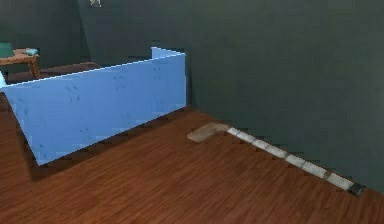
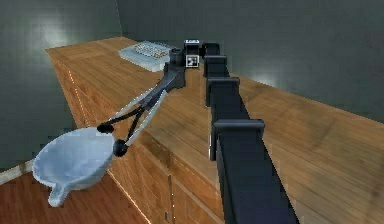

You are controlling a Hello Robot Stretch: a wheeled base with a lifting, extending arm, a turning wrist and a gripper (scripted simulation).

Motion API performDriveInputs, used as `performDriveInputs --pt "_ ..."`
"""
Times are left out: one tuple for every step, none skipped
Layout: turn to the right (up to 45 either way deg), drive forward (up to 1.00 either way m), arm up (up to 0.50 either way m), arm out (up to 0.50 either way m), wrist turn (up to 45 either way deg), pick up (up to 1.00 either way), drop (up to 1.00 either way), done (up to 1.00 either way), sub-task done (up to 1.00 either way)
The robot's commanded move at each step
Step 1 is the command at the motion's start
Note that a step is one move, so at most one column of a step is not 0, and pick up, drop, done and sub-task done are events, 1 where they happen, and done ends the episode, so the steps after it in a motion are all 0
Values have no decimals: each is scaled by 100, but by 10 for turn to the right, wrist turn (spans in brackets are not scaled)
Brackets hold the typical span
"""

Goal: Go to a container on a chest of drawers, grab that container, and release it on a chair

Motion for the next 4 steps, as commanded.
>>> performDriveInputs --pt "0 0 0 -40 0 0 0 0 0" --pt "-450 0 0 0 0 0 0 0 0" --pt "-30 0 0 0 0 0 0 0 0" --pt "0 25 0 0 0 0 0 0 0"
